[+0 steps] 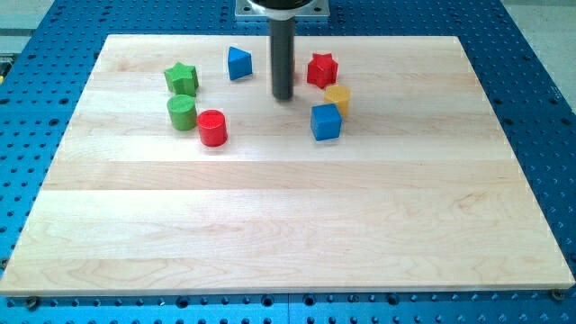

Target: Place the yellow blocks diagonally to each other

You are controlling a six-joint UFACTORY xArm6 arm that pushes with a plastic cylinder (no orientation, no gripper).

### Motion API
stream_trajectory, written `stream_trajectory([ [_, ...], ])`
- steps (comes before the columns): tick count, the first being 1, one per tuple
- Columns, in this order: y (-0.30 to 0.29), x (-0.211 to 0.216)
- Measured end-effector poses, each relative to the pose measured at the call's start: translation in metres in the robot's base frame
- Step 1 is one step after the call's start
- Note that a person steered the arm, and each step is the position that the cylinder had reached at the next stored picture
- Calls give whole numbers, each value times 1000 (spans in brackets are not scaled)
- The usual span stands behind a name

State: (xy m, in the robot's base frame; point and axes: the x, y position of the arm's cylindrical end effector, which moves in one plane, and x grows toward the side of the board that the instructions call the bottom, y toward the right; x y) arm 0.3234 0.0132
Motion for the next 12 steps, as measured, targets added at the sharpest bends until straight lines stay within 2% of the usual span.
stream_trajectory([
  [1, 34, -1],
  [2, 65, -23],
  [3, 42, -53],
  [4, 34, -5],
  [6, -8, -55],
  [8, -45, -56],
  [9, -48, -37],
  [11, -84, -41],
  [12, -50, -41],
])
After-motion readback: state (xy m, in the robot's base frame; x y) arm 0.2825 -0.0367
